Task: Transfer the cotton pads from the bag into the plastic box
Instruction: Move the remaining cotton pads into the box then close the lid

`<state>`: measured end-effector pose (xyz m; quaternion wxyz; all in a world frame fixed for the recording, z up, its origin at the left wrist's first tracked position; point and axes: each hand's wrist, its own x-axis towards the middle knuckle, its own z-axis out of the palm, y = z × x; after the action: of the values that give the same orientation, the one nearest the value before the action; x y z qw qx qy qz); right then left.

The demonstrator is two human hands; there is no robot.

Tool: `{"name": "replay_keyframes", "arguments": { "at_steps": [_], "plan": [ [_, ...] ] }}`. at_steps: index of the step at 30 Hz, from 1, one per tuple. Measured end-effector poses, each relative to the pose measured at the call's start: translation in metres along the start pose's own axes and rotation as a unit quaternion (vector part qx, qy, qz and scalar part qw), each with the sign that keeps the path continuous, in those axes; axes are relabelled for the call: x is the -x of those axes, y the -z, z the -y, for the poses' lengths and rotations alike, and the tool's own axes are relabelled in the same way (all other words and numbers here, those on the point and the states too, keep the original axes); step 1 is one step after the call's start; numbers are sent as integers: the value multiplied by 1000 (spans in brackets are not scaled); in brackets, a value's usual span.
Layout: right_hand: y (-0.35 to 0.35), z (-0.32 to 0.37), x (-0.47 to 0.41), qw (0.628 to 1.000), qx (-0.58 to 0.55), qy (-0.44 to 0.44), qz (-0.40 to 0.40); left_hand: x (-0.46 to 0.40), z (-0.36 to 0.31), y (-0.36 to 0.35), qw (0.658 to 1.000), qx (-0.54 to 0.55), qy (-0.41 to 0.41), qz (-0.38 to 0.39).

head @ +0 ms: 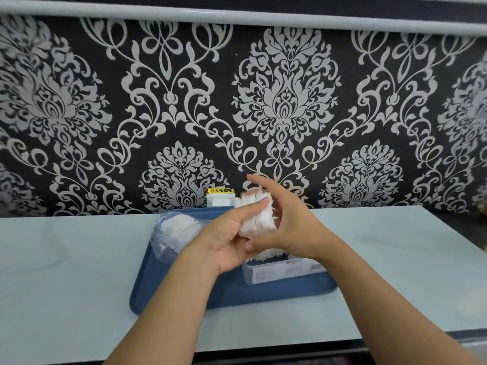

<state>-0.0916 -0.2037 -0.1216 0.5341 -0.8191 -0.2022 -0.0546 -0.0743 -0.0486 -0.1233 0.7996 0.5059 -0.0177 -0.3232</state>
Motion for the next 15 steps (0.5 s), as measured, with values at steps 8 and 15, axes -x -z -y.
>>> {"name": "replay_keyframes", "arguments": {
  "at_steps": [8, 15],
  "plan": [
    [0, -1, 0, 999, 46, 11, -1, 8, -2, 0, 998, -29, 0, 47],
    [11, -5, 0, 999, -22, 1, -36, 5, -5, 7, 995, 45, -12, 87]
  ]
}}
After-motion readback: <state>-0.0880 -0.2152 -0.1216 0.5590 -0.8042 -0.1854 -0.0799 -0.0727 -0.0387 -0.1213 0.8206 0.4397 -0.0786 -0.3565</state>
